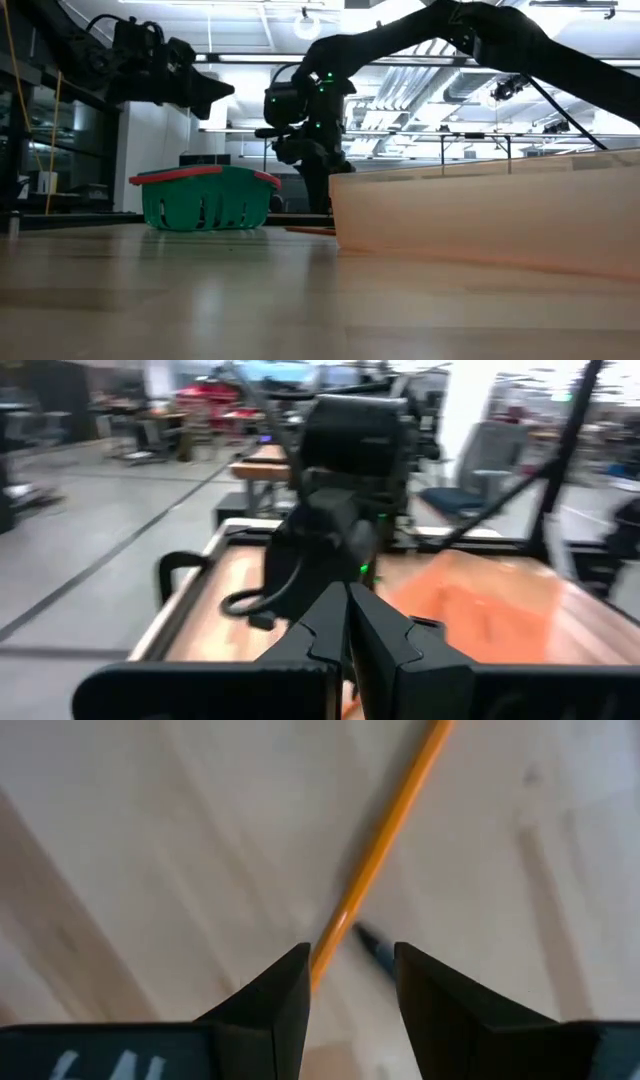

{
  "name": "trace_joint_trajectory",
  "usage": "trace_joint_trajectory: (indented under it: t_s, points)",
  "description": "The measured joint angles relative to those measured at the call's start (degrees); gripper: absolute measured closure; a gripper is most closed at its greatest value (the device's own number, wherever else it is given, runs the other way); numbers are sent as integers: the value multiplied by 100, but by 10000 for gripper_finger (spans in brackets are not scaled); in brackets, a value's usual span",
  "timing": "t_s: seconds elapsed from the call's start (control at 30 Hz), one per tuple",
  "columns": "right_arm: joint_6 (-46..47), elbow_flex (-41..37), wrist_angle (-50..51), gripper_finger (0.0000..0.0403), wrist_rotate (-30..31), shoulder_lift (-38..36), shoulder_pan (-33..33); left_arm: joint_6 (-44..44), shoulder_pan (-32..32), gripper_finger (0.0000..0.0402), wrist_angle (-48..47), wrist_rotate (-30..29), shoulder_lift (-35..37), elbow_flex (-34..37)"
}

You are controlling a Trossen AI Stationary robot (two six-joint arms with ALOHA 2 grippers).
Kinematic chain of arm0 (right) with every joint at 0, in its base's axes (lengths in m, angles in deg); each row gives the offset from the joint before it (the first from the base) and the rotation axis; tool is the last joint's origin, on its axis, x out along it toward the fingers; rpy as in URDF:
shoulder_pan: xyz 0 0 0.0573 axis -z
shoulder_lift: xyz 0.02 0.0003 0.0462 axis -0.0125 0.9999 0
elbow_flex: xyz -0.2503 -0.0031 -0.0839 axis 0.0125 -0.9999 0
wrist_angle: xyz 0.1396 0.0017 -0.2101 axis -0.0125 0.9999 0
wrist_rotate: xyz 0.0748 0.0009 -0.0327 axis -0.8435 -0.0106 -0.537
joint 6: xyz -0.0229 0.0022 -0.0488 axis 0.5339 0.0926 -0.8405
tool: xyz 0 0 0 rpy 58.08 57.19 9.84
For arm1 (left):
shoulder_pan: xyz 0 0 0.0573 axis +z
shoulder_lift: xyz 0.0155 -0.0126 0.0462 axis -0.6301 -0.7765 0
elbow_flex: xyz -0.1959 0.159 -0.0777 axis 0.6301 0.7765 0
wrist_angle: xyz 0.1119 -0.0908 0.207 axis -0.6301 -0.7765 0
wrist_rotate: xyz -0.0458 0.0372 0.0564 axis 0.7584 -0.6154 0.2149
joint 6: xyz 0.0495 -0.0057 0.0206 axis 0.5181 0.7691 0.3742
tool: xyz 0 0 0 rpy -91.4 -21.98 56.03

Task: Sort pens & pencils
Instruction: Put the orange pencil into the orange bin

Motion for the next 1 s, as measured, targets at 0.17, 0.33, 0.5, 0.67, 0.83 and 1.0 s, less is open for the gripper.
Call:
trace_joint_trajectory:
  t_s: [0.17,0.33,0.5,0.67,0.83,1.0]
  points:
    - [45,0,237,268,-7,0,-180,-7,0,396,5,89,0,1]
    - [234,-259,-1,268,-10,-11,-215,-148,0,396,-9,-5,0,1]
    - [490,-687,-241,268,57,-11,-274,-190,0,396,-99,-23,0,1]
    - [621,-778,-236,268,72,-52,-318,-198,0,396,-104,-88,0,1]
    - [631,-776,-255,268,291,-52,-312,-224,0,396,-123,-88,0,1]
    - [608,-776,-261,273,297,-50,-328,-225,0,396,-122,-88,0,1]
